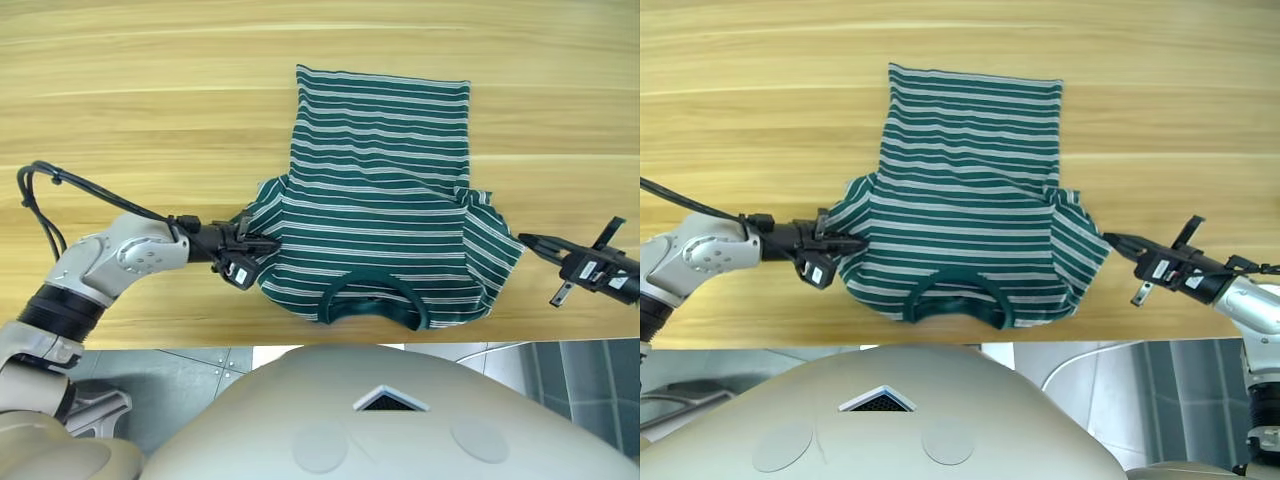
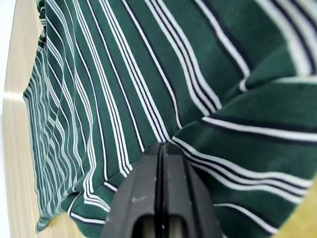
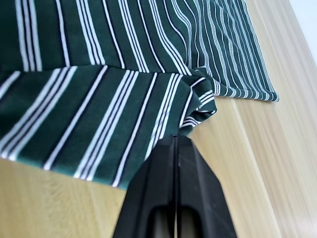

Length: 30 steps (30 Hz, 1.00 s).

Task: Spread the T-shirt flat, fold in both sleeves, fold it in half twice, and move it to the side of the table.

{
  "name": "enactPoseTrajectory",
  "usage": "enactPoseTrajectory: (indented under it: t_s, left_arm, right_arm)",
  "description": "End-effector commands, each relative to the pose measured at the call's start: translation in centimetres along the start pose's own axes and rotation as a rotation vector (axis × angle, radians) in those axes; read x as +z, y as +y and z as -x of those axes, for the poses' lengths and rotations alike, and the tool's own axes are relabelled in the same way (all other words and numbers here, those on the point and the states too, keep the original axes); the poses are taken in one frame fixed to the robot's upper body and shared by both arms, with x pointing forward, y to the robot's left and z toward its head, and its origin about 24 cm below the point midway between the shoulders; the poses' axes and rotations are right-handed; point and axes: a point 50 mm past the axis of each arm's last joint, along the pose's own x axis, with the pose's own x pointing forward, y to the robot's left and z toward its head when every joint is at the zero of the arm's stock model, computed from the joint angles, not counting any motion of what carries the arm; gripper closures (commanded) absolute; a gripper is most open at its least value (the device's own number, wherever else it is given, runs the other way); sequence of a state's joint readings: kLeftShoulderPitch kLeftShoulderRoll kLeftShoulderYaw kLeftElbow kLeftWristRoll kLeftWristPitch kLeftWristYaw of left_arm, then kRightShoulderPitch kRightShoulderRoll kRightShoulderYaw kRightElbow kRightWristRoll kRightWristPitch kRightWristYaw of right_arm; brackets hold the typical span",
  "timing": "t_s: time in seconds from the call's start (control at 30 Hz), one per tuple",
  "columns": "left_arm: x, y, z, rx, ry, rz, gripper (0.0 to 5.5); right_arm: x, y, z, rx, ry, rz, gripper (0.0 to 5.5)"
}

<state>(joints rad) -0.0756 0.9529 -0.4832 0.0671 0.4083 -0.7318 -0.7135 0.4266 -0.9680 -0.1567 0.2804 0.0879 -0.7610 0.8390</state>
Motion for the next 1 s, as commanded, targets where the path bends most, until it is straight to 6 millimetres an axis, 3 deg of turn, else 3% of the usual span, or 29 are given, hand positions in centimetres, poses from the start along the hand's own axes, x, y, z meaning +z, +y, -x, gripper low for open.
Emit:
enactPoseTrajectory:
  t_s: [0.03, 0.17, 0.37, 0.57, 0.7, 0.83, 1.0]
  left_arm:
    - [-0.1, 1.4, 0.7, 0.063, 0.024, 0.007, 5.47]
    - [0.5, 2.0, 0.9, 0.112, -0.027, 0.040, 5.47]
    - [1.5, 2.6, 2.3, 0.180, -0.116, 0.099, 4.49]
    - [-1.9, 1.0, 6.1, 0.173, 0.132, 0.150, 3.72]
    - [-3.5, -0.7, 7.4, 0.151, 0.255, 0.192, 3.03]
    - [-3.7, -2.3, 6.9, 0.133, 0.272, 0.227, 2.45]
    - [-4.0, -3.5, 5.4, 0.090, 0.267, 0.233, 2.45]
  right_arm:
    - [-0.1, -0.1, -0.3, -0.007, -0.001, 0.003, 5.50]
    - [0.0, -0.1, -0.6, -0.009, -0.008, 0.003, 5.50]
    - [0.0, 0.0, -1.0, -0.018, -0.016, -0.003, 5.50]
    - [-0.1, 0.0, -1.2, -0.019, -0.015, -0.001, 5.50]
    - [-0.2, 0.0, -1.4, -0.023, -0.014, -0.002, 5.50]
    - [-0.3, -0.1, -1.4, -0.025, -0.014, 0.002, 5.50]
    - [-0.2, -0.2, -1.4, -0.027, -0.015, 0.008, 5.50]
